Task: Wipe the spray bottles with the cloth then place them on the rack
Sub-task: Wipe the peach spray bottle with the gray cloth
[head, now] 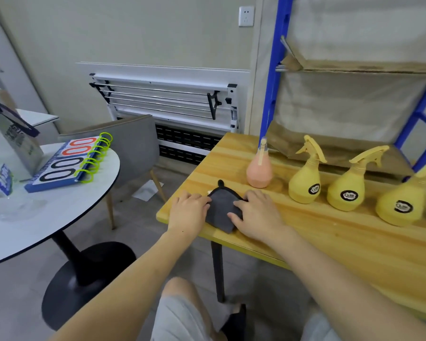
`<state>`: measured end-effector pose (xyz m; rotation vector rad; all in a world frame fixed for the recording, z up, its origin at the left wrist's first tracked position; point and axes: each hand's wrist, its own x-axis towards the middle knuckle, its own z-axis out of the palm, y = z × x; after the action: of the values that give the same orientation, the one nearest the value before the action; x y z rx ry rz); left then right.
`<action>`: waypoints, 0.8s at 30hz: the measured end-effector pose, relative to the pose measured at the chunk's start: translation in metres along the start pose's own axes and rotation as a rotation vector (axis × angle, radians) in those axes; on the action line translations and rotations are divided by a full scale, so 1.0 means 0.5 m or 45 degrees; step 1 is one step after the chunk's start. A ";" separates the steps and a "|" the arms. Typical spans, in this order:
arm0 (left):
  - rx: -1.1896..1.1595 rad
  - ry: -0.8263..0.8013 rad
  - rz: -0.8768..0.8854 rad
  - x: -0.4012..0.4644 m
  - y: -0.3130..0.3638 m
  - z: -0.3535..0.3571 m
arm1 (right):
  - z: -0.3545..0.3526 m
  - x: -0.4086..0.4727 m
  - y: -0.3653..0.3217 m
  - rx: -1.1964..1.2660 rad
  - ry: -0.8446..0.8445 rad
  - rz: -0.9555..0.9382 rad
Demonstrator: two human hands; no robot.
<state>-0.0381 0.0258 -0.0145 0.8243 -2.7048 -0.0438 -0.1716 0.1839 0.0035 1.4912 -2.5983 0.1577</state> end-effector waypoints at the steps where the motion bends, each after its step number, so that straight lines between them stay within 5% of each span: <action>1: -0.030 -0.002 0.027 0.004 0.021 0.005 | -0.006 -0.015 0.016 -0.021 0.000 0.026; 9: -0.123 -0.033 0.170 0.019 0.143 0.029 | -0.041 -0.096 0.119 -0.156 0.051 0.073; 15: -0.207 0.076 0.003 0.019 0.145 0.030 | -0.030 -0.093 0.111 0.251 -0.119 -0.228; 24: -0.279 0.158 0.048 0.052 0.153 0.005 | -0.033 -0.123 0.155 0.028 -0.081 0.047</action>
<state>-0.1005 0.0752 -0.0004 0.6870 -2.5412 -0.2667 -0.2065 0.2776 0.0076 1.4793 -2.6834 0.1458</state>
